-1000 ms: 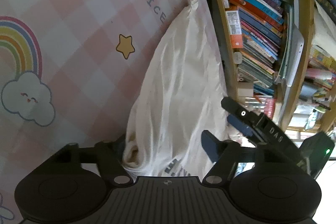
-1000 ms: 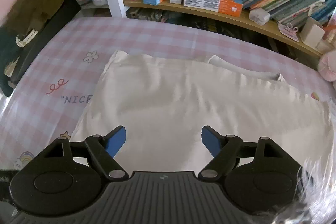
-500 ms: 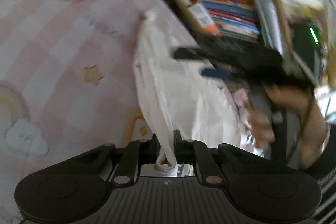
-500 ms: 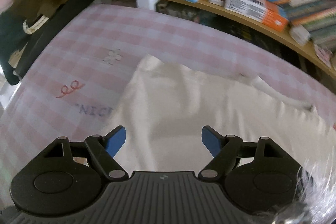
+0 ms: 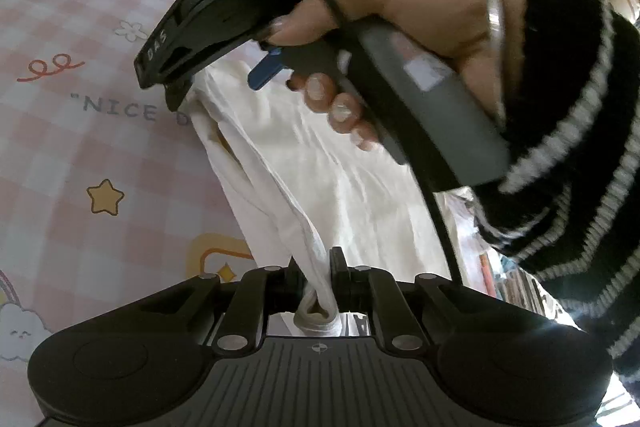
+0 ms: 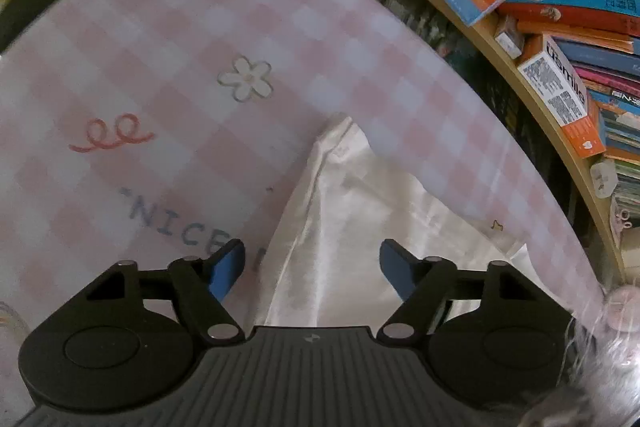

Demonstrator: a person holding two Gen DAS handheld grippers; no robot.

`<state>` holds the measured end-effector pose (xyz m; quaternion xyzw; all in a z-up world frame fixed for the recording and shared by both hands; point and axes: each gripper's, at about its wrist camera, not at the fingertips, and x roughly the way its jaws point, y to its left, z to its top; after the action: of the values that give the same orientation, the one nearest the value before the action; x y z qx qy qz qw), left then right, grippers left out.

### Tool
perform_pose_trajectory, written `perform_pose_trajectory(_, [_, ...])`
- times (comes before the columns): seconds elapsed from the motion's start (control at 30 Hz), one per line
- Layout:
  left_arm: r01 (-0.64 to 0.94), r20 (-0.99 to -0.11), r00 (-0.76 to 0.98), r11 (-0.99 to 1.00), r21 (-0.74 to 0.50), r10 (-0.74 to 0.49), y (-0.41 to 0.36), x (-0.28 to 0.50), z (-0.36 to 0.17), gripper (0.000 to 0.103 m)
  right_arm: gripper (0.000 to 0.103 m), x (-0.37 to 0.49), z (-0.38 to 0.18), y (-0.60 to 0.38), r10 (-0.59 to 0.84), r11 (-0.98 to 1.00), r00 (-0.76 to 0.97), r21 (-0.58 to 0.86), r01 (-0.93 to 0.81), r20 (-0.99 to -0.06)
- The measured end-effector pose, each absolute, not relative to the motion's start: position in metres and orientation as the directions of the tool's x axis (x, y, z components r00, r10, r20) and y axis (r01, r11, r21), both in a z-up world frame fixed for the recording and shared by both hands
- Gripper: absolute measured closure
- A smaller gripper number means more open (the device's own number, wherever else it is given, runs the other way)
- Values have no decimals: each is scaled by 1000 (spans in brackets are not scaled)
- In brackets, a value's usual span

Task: Fold clothes
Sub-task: 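Lift and fold the shirt side inward with the left gripper while the right gripper holds the fabric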

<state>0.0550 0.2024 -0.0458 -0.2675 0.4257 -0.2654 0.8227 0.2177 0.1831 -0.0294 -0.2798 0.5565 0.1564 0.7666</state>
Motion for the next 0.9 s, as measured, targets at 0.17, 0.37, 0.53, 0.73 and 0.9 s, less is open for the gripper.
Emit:
perform_pose_trajectory(0.17, [241, -552, 493, 715, -656, -672, 201, 53, -44, 93, 41, 220, -37, 179, -96, 794, 307, -259, -550, -947])
perform_pose_trajectory(0.37, [286, -541, 498, 718, -635, -677, 197, 49, -38, 93, 60, 223, -40, 169, -94, 806, 264, -229, -546, -960])
perform_pose_trajectory(0.53, [305, -535, 503, 718, -625, -679, 194, 42, -39, 93, 94, 225, -36, 157, -74, 828, 248, -199, -525, -966])
perform_pose_trajectory(0.73, [356, -506, 527, 718, -598, -683, 177, 34, -35, 93, 95, 224, -9, 128, 8, 858, 294, -144, -492, -956])
perform_pose_trajectory(0.9, [428, -486, 533, 717, -551, -692, 147, 29, -24, 93, 95, 220, 18, 96, 48, 877, 346, -126, -464, -937])
